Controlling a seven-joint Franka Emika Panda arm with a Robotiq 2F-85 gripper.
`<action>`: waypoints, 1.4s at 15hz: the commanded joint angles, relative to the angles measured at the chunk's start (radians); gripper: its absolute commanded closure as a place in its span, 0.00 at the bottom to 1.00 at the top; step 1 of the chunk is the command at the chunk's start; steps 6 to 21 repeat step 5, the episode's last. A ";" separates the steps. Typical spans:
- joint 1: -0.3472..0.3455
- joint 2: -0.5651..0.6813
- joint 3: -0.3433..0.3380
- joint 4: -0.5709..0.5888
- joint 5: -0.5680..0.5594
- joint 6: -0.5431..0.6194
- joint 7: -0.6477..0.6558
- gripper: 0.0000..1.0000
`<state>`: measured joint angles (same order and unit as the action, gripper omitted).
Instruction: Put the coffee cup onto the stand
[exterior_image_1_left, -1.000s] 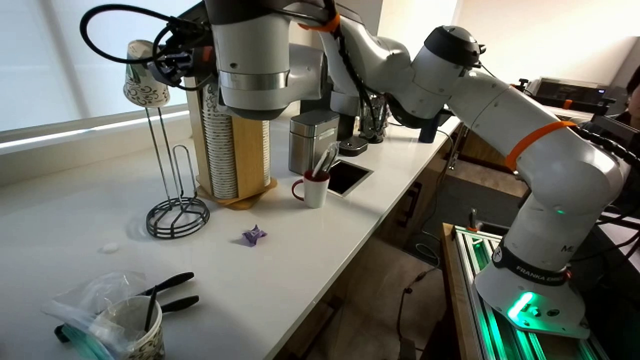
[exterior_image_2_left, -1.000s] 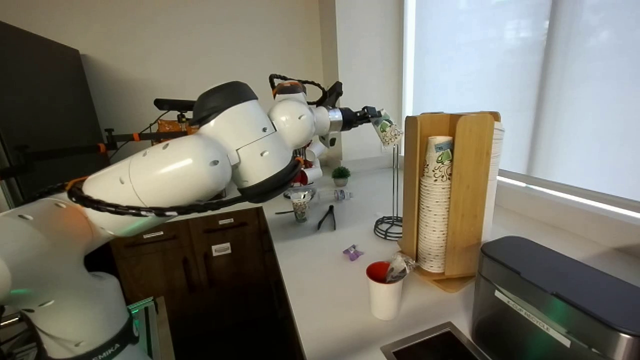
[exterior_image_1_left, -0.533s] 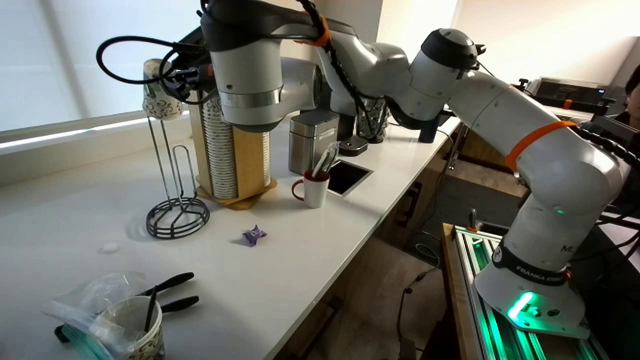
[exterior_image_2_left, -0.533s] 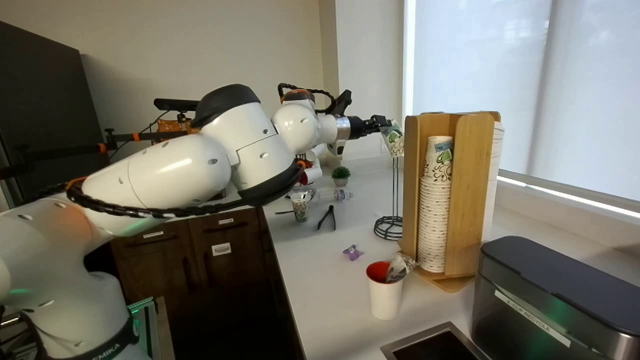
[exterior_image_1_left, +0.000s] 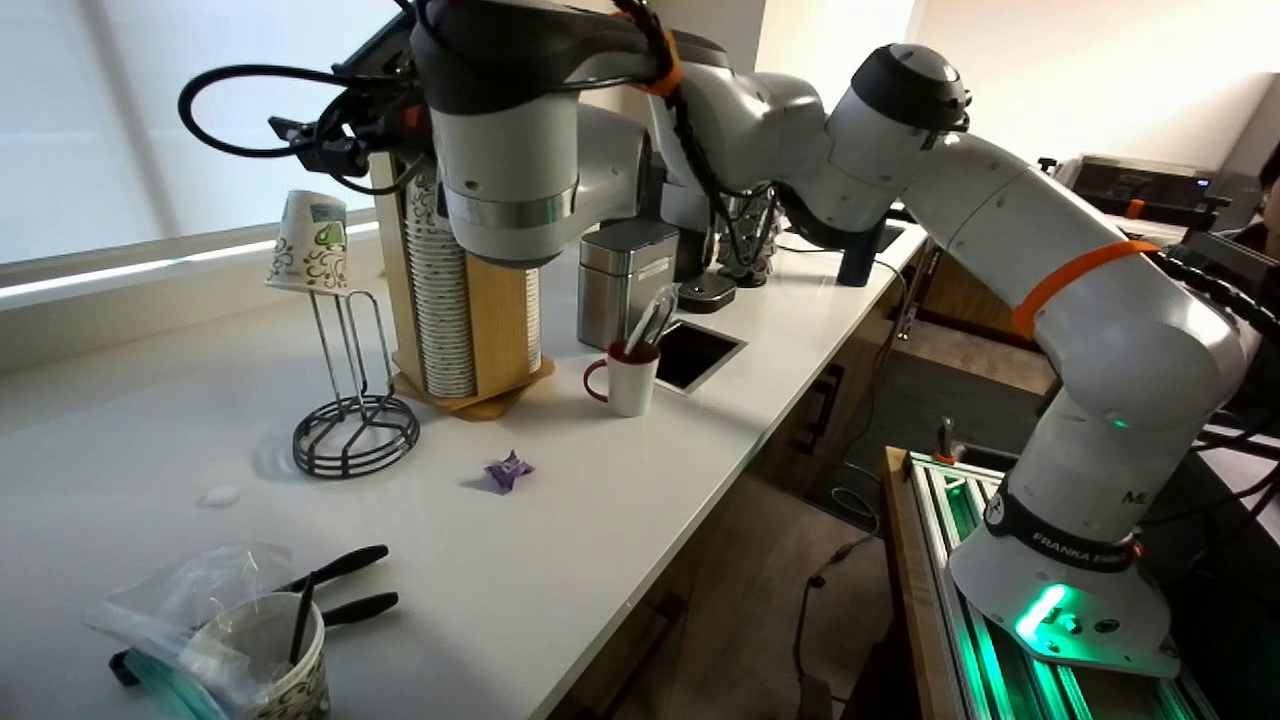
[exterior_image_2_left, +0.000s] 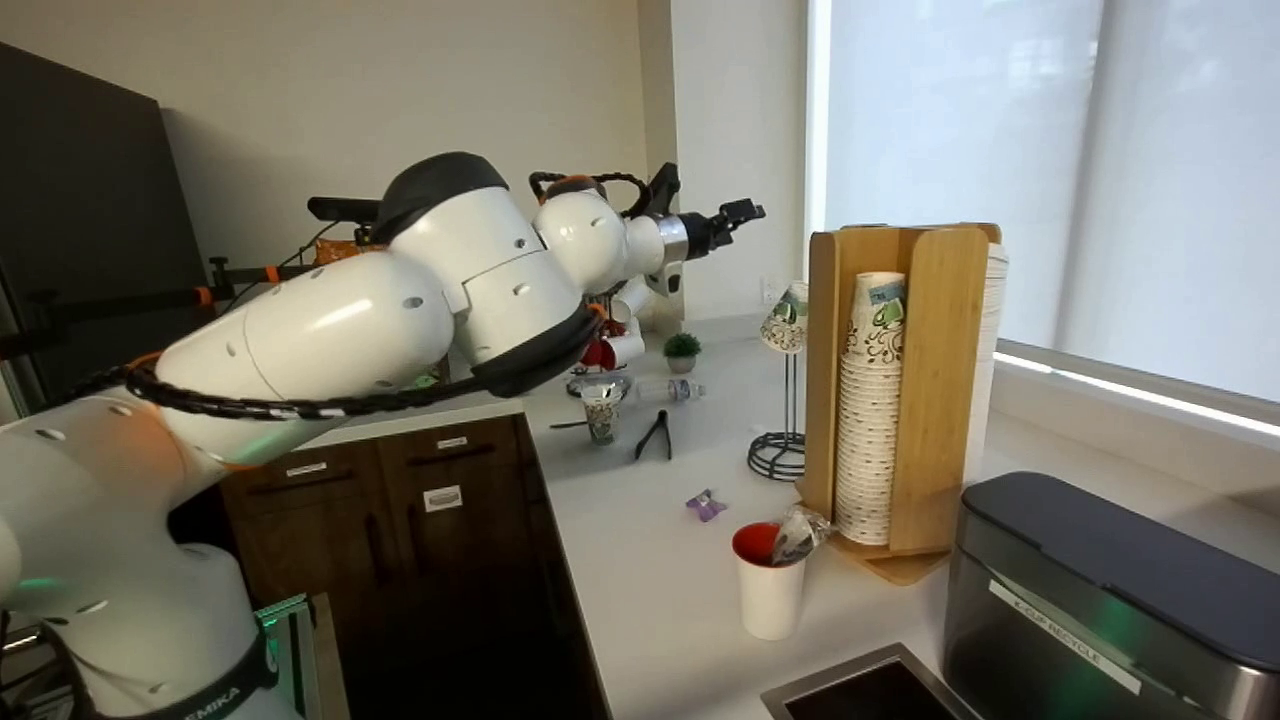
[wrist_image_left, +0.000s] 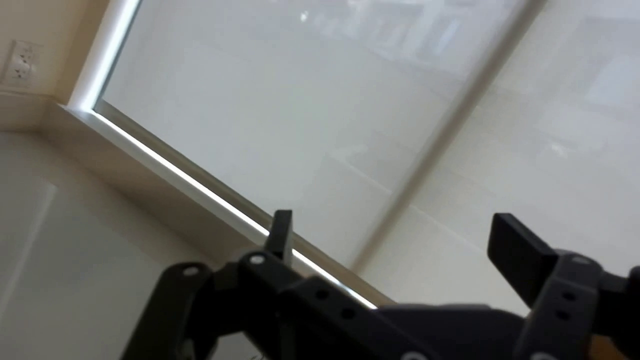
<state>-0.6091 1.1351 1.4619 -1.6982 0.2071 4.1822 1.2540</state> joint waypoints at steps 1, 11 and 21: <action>-0.074 -0.162 -0.013 -0.159 0.001 -0.049 0.001 0.00; -0.034 -0.209 -0.049 -0.121 0.000 -0.027 0.012 0.00; -0.034 -0.209 -0.049 -0.121 0.000 -0.027 0.012 0.00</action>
